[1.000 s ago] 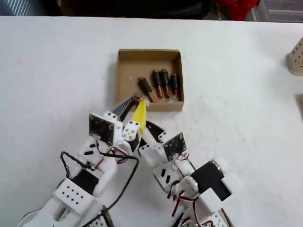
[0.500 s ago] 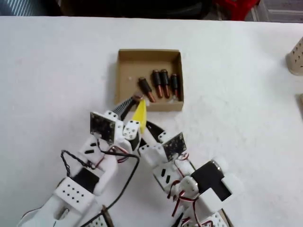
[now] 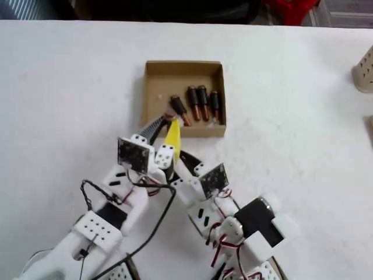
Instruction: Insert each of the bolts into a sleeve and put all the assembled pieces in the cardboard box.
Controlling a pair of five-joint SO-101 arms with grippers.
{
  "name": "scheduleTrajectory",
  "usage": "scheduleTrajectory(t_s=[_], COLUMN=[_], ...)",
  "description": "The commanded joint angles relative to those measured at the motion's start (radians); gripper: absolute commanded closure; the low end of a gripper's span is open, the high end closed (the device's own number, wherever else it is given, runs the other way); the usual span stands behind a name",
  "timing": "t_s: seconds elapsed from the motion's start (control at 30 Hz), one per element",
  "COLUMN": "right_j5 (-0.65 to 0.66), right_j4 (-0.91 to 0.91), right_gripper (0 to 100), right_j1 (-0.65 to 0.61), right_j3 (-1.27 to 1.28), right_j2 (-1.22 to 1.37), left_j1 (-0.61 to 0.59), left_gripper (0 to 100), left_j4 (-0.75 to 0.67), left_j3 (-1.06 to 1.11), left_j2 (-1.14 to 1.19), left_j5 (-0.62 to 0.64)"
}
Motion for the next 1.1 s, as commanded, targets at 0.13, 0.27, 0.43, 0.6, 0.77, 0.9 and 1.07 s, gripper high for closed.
scheduleTrajectory(t_s=[0.13,0.27,0.43,0.6,0.77,0.9,1.07], right_j5=[0.0,0.0,0.002,0.002,0.002,0.002,0.002], right_j4=[-0.005,-0.001,0.001,0.001,0.001,0.001,0.001], right_gripper=[98.1,98.1,98.1,98.1,98.1,98.1,98.1], right_j1=[0.027,0.027,0.025,0.024,0.024,0.025,0.025], right_j3=[0.005,0.005,0.005,0.005,0.005,0.005,0.005], right_j2=[-0.002,-0.002,-0.002,-0.002,-0.002,-0.002,-0.002], left_j1=[0.004,0.004,-0.001,-0.005,-0.007,-0.007,-0.005], left_gripper=[98,98,98,98,98,98,98], left_j4=[0.046,0.046,0.048,0.138,0.245,0.261,0.261], left_j3=[-0.012,-0.038,-0.097,-0.161,-0.216,-0.213,-0.213], left_j2=[0.001,0.001,-0.001,-0.001,-0.001,-0.001,-0.001], left_j5=[0.012,0.014,0.107,0.118,0.206,0.206,0.212])
